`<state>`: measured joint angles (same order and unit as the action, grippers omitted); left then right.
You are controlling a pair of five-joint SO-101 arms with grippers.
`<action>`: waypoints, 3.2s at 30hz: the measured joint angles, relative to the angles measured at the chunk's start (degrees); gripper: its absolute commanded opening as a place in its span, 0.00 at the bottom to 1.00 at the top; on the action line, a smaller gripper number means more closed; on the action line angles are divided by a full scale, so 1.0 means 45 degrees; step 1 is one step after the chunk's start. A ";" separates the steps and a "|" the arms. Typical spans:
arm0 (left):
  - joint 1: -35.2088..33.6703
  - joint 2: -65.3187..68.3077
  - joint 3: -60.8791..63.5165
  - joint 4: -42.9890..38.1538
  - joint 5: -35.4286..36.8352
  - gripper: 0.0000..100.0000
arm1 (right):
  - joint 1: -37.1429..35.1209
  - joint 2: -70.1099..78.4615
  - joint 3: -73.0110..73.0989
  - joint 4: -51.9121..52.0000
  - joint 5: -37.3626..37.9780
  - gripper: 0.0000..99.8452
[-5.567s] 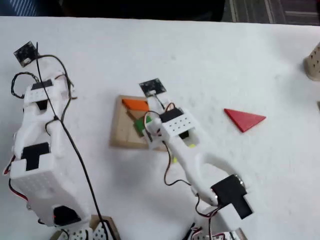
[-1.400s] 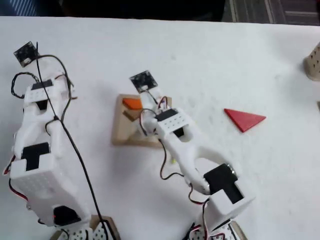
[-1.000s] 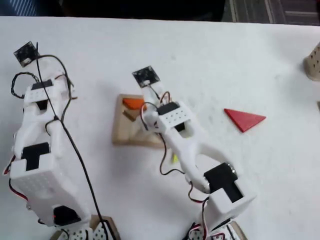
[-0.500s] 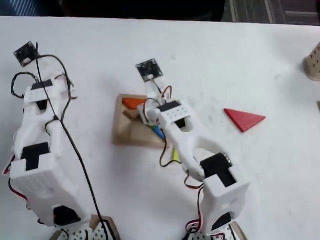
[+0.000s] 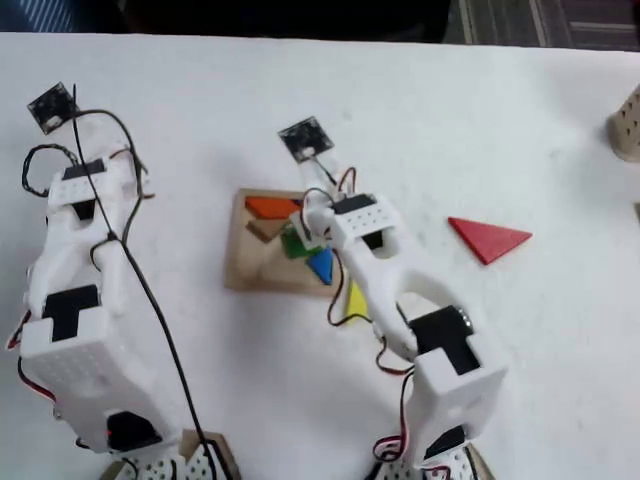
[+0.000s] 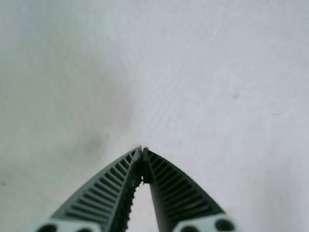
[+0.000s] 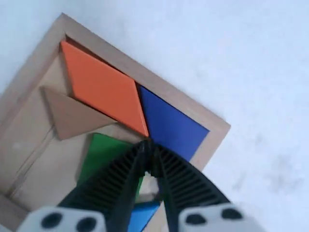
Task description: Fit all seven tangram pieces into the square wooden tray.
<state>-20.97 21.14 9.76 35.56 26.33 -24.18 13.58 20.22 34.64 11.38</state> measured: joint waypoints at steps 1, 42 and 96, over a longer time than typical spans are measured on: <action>0.0000 0.0000 0.0000 0.0000 0.0000 0.02 | 0.0078 -0.0234 0.0020 0.0020 0.0000 0.02; 0.0000 0.0000 0.0000 0.0000 0.0000 0.02 | -0.2305 -0.3204 0.2559 0.0410 -0.1524 0.02; 0.0000 0.0000 0.0000 0.0000 0.0000 0.02 | -0.1817 0.0078 0.0899 -0.2501 -0.1758 0.02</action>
<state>-20.97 21.14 9.76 35.56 26.33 -32.35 13.93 24.26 23.38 3.47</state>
